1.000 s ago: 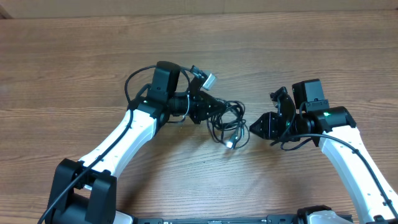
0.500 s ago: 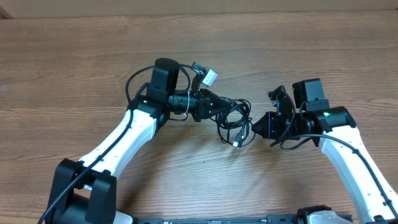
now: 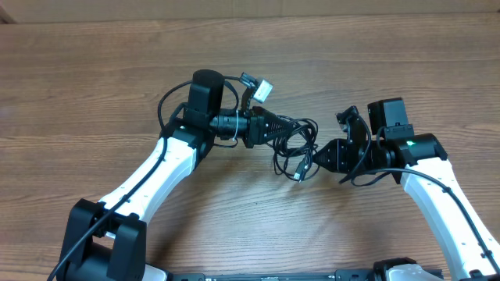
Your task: Untangle cables
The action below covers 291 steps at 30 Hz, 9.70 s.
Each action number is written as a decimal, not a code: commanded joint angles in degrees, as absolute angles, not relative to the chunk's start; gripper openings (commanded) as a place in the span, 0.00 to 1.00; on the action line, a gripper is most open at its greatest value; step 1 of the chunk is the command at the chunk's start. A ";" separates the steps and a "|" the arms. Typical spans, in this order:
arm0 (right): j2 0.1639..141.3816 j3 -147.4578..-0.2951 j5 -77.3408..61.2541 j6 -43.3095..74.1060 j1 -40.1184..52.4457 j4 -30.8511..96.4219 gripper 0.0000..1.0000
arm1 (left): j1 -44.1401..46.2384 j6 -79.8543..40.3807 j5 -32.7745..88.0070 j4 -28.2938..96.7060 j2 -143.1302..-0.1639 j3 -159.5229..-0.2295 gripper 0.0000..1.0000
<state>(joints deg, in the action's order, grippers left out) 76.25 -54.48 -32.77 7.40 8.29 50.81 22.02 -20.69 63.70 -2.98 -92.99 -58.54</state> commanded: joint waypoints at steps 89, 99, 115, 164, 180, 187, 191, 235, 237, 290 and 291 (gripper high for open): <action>76.42 -55.11 -28.82 34.44 8.29 36.51 0.38 | 15.77 -15.27 64.38 -3.68 -91.39 -59.83 0.04; 76.42 -55.09 -34.70 32.23 8.32 36.56 0.45 | 17.74 -11.09 64.14 0.69 -91.39 -59.83 0.04; 76.42 -55.09 -41.98 1.37 8.32 37.74 0.57 | 18.68 -16.01 79.35 6.83 -91.39 -59.83 0.04; 76.42 -55.09 -74.41 -1.61 8.32 36.67 0.04 | 16.73 -15.29 43.13 14.68 -91.42 -59.83 0.91; 76.42 -55.09 -75.57 0.16 8.38 36.95 0.04 | 16.86 -8.62 56.82 5.67 -91.50 -59.83 1.00; 76.42 -55.09 -82.94 0.14 9.80 36.69 0.04 | 16.86 -8.54 68.01 2.70 -92.97 -59.83 1.00; 76.42 -55.09 -82.83 0.14 11.66 35.66 0.04 | 16.86 -8.51 77.01 2.48 -95.42 -59.83 1.00; 76.42 -55.09 -26.81 19.99 10.74 41.41 0.19 | 17.28 -8.51 89.23 3.16 -100.01 -56.73 0.21; 76.42 -55.09 -15.03 24.58 10.74 46.63 0.20 | 17.28 -8.56 86.80 3.20 -100.01 -56.73 0.22; 76.42 -55.09 -20.67 25.30 10.92 55.66 0.39 | 33.41 10.74 19.18 18.09 -106.10 -56.73 0.70; 76.42 -55.09 -20.69 25.30 10.92 55.66 0.39 | 33.93 10.74 19.38 18.00 -107.00 -56.73 0.71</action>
<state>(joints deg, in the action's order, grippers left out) 76.47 -54.43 -20.40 25.26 10.87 55.99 32.27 9.65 19.22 18.06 -103.92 -57.25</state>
